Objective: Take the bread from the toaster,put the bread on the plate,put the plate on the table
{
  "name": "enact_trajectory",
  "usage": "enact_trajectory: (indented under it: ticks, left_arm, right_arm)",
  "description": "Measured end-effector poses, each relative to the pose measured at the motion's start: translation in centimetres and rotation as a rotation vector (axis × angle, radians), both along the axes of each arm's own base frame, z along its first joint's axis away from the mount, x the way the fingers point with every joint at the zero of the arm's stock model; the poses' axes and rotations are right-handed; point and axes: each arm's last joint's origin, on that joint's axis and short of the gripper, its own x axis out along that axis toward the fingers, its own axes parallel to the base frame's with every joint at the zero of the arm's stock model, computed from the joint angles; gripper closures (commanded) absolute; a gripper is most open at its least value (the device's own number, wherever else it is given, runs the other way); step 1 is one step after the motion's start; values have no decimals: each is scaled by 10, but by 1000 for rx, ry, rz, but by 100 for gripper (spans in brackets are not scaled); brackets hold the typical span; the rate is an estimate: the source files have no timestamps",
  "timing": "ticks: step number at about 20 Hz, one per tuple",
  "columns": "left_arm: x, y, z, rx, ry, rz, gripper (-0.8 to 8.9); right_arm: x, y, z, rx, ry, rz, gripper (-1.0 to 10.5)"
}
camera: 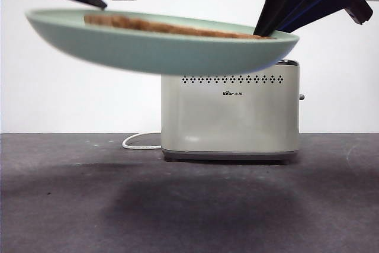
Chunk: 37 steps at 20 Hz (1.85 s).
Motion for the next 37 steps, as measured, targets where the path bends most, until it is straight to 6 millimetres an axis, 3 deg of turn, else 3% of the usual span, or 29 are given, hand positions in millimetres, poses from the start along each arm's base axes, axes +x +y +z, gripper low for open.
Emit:
enact_trajectory:
  ticks: [4, 5, 8, 9, 16, 23, 30, 37]
  left_arm:
    - [-6, 3, 36, -42, -132, -53, 414]
    - [-10, 5, 46, -52, -168, -63, 474]
    - [-28, 15, 73, -60, -284, -89, 793]
    - [-35, 19, 79, -63, -329, -98, 824]
    - [-76, 48, 87, 98, -513, 4, 822]
    - [-103, 66, 96, 119, -658, 48, 822]
    - [-105, 67, 94, 125, -651, 44, 822]
    - [-105, 67, 93, 132, -638, 41, 822]
  right_arm:
    - [2, -2, 0, -9, -7, -18, 959]
    - [3, -4, 0, -12, -9, -29, 959]
    - [11, -15, 0, -31, -25, -92, 959]
    - [14, -20, 0, -36, -29, -115, 959]
    - [39, -58, -15, -118, 34, -246, 959]
    - [69, -50, -63, -209, 175, -212, 959]
    - [87, -43, -102, -258, 279, -195, 959]
    - [95, -40, -116, -248, 290, -188, 959]
